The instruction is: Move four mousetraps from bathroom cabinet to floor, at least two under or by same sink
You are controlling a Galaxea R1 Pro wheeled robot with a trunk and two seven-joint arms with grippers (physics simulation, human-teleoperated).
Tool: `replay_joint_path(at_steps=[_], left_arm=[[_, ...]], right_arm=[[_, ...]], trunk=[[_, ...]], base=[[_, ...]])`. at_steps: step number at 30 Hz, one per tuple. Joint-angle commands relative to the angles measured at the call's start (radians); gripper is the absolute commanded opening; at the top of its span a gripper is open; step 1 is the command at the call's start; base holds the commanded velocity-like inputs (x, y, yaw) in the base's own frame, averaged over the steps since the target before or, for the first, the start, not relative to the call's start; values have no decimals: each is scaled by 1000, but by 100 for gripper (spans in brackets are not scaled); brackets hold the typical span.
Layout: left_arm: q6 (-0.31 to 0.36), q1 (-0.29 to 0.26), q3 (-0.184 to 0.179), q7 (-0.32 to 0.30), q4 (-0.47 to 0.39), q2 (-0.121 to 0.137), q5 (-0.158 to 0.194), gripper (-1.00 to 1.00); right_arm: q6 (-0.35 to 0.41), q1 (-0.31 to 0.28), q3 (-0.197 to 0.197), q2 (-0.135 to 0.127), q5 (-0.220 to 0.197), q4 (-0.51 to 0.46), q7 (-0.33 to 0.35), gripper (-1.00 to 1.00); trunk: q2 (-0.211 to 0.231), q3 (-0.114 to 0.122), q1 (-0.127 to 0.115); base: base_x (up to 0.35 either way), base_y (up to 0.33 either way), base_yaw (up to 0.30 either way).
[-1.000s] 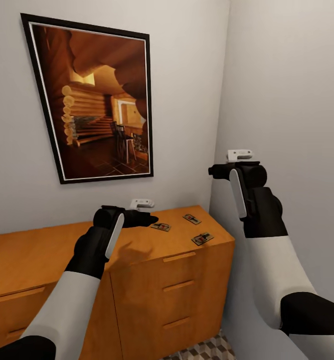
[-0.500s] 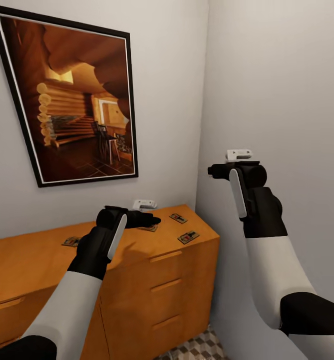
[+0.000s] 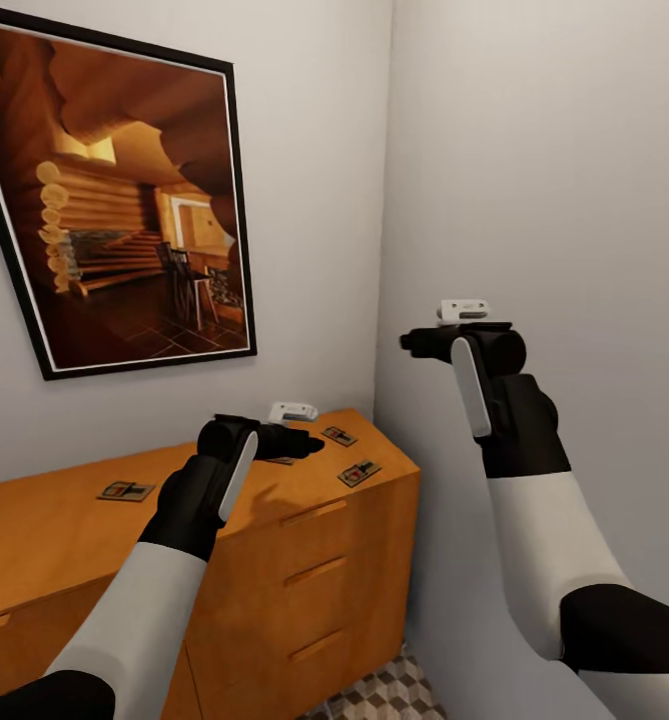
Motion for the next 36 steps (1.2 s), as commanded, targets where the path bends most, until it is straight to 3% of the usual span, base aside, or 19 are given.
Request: replay_joint_path(at_steps=[1,5,10,11,19,29,36], left_arm=[[2,-1,0,-2,0,0,-1,100],[-2,-1,-1,-2,2,0,0,100],[-6,-1,-3,-1,5,0,0,100],[-6,-1,-3,-1,6,0,0,100],[-7,-1,-4,-1,7,0,-1,100],[-7,-1,-4,-2,8,0,0,100],[-7,-1,-4,-1,8,-1,0,100]], right_arm=[[3,-1,3,1,-14,-1,-10,100],[3,-1,8,15,-22,-1,-9,100],[3,-1,11,77,-32,-3,-10,100],[3,-1,11,79,-33,-4,-10,100],[3,-2,15,79,-41,-26,-8,100],[3,-2,30,79,-103,-40,20,100],[3,-1,33,79,-120,-40,24,100]], trunk=[[-1,-1,0],[-1,-1,0],[-1,-1,0],[-1,-1,0],[-1,-1,0],[-1,-1,0],[-1,-1,0]], base=[[0,0,-35],[0,0,-22],[0,0,-10],[0,0,-5],[0,0,-2],[0,0,0],[0,0,0]])
